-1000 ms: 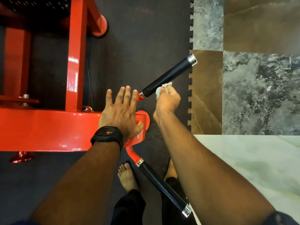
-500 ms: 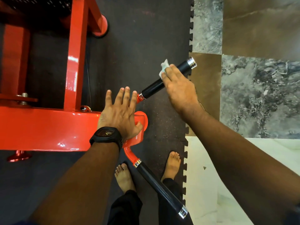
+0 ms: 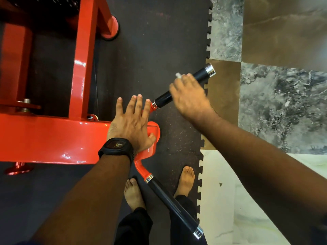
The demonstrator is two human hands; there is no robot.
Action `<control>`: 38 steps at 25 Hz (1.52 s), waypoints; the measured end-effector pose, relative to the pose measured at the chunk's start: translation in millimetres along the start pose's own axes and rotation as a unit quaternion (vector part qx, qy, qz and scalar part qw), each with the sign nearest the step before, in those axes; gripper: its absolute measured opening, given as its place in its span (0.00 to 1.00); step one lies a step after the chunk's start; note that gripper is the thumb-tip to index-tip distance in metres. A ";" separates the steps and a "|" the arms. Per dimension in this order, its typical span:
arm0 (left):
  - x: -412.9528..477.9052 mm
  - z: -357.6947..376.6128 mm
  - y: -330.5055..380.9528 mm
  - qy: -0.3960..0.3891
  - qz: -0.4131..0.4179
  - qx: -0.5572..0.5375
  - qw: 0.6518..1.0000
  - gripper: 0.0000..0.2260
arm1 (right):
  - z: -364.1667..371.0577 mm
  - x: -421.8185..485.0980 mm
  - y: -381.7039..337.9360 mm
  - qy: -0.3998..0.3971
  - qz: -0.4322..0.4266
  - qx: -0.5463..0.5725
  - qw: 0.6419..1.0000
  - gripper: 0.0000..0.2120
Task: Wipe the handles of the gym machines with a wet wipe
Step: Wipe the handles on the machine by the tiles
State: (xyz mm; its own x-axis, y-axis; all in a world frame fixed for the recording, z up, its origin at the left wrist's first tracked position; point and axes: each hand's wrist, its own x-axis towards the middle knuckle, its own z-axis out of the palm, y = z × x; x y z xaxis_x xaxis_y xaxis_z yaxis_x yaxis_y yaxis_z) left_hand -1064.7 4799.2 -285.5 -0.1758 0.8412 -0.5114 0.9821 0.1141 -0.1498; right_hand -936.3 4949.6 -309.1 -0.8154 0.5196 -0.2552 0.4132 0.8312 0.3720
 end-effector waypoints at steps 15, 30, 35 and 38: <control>0.5 0.5 -0.3 0.003 -0.004 -0.009 1.000 0.43 | -19.2 19.5 8.2 -0.066 -0.046 0.029 0.996 0.16; 2.2 2.1 -2.6 0.006 0.011 -0.017 1.000 0.44 | 27.7 -32.3 -12.1 0.289 0.282 0.380 0.832 0.16; 1.1 2.8 -2.4 0.003 0.010 -0.007 1.000 0.44 | -13.4 2.4 -50.2 0.277 0.560 0.576 0.528 0.16; 1.4 2.7 -2.5 -0.003 0.014 -0.007 1.000 0.44 | -19.6 14.4 -37.7 0.231 0.643 0.597 0.421 0.20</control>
State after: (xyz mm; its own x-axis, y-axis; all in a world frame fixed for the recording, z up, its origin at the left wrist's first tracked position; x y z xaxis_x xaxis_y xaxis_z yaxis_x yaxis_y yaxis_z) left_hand -1067.5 4798.7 -288.1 -0.1484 0.8409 -0.5205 0.9875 0.0979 -0.1234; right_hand -971.6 4921.9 -309.3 0.5163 0.8265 -0.2244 0.3179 -0.4282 -0.8459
